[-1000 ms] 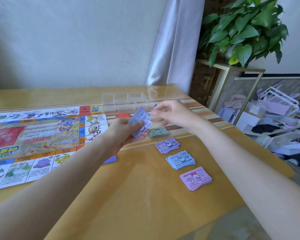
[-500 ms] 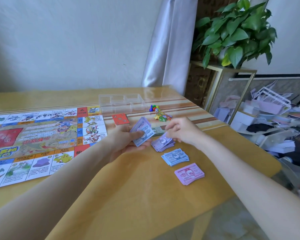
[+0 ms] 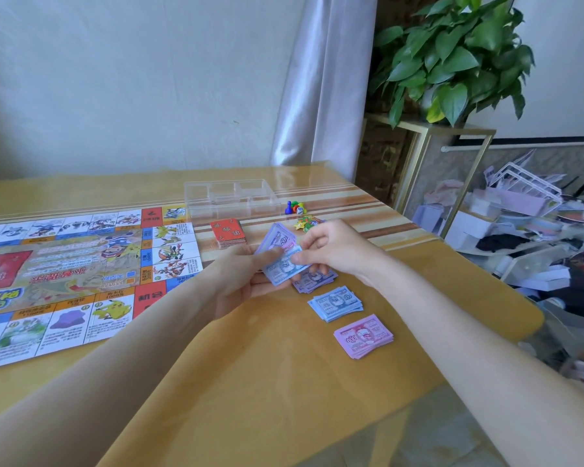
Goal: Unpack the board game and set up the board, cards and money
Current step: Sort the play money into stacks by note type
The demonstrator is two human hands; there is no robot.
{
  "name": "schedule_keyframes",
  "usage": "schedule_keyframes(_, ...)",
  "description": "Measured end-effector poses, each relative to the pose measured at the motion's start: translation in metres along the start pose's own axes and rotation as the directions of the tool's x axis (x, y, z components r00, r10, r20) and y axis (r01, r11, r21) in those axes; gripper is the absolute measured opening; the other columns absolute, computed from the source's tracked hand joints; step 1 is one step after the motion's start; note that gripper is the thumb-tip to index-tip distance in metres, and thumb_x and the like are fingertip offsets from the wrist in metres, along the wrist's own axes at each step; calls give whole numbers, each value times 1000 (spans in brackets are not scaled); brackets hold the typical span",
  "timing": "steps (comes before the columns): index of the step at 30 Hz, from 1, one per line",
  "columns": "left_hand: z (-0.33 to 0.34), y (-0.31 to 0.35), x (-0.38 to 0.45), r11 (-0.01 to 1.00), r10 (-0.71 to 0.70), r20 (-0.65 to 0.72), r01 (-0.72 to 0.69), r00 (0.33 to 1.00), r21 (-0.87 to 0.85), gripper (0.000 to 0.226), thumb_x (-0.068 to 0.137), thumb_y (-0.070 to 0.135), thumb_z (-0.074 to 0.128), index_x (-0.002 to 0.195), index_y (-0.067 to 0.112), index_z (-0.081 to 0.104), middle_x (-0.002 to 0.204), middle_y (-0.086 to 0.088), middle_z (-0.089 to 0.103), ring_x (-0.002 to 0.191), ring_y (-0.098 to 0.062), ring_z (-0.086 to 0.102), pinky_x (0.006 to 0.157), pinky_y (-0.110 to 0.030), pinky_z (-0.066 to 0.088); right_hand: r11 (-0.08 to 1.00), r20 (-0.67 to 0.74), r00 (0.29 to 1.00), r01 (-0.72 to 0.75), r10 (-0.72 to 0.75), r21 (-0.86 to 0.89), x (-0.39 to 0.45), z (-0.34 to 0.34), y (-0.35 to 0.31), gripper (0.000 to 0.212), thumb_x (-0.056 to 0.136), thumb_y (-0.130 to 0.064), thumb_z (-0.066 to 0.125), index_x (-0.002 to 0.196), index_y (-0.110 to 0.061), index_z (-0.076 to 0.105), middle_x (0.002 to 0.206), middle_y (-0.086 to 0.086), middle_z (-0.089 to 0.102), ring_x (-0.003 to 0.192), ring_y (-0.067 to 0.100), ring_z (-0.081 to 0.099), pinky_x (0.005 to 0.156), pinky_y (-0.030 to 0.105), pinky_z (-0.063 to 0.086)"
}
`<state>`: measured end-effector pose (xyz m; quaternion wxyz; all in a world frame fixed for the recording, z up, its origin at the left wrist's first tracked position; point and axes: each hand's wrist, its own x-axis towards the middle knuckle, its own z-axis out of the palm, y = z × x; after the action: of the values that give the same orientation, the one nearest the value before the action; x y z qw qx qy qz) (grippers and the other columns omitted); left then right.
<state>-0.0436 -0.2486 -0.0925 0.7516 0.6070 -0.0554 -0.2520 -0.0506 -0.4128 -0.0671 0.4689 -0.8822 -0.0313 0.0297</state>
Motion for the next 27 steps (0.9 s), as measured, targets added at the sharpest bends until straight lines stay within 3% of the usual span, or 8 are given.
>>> schedule_keyframes(4, -7, -2, 0, 997, 40, -19, -39, 999, 68, 15, 89, 4, 56, 98, 9, 67, 84, -3, 74, 73, -8, 70, 65, -20, 57, 997, 61, 998, 11, -15, 71, 0, 0, -1, 17, 76, -1, 73, 79, -8, 58, 64, 3, 60, 45, 8, 48, 48, 16, 42)
schedule_keyframes(8, -9, 1, -1, 995, 71, -9, -71, 997, 69, 15, 88, 1, 57, 95, 8, 68, 85, -5, 74, 73, -10, 70, 68, -21, 58, 983, 98, 995, 2, -20, 184, 1, -4, 0, 15, 78, 4, 69, 86, -6, 60, 72, 7, 63, 52, 10, 52, 54, 17, 47)
schedule_keyframes(14, -12, 1, 0, 995, 77, -78, -71, 994, 76, 14, 87, -1, 58, 96, 5, 66, 77, -5, 73, 63, -9, 68, 62, -19, 57, 983, 167, 985, -61, 31, 175, -1, -23, 2, 17, 80, 8, 66, 87, -7, 61, 69, 5, 65, 63, 15, 54, 51, 17, 44)
schedule_keyframes(18, -10, 1, -4, 997, 58, -32, -56, 998, 53, 16, 88, -4, 56, 98, 5, 65, 79, -6, 73, 67, -11, 70, 60, -19, 56, 980, 244, 952, -196, 186, 19, -16, -41, 14, 14, 82, 6, 65, 88, -7, 64, 66, 1, 65, 63, 11, 56, 52, 20, 43)
schedule_keyframes(22, -2, -5, -3, 996, 20, -23, -18, 1000, 91, 17, 85, -3, 60, 97, 7, 67, 81, -2, 73, 68, -9, 70, 64, -20, 57, 899, 153, 957, -168, 247, -404, -27, -37, 26, 15, 75, -11, 76, 79, -17, 63, 69, 0, 59, 59, 17, 47, 50, 23, 36)
schedule_keyframes(24, 2, -6, -3, 995, 13, -27, -10, 1000, 103, 17, 84, -3, 62, 95, 8, 67, 80, -3, 73, 65, -8, 69, 61, -19, 57, 867, 108, 969, -147, 224, -476, -27, -36, 25, 19, 72, -19, 80, 78, -20, 62, 75, -2, 54, 64, 15, 47, 51, 24, 35)
schedule_keyframes(25, 4, -7, -3, 995, 9, -33, -6, 999, 104, 16, 83, -3, 62, 94, 8, 67, 80, -3, 72, 64, -8, 69, 60, -19, 56, 888, 76, 980, -133, 185, -440, -27, -36, 22, 21, 71, -20, 80, 79, -20, 61, 76, -3, 52, 66, 14, 47, 51, 23, 35)
schedule_keyframes(27, 8, -5, -4, 995, 8, -42, -4, 999, 96, 16, 83, -4, 62, 93, 8, 66, 79, -4, 72, 61, -7, 68, 57, -18, 56, 975, 12, 995, -97, 102, -201, -26, -35, 14, 19, 75, -21, 77, 85, -13, 63, 76, -1, 54, 65, 12, 47, 48, 22, 36)
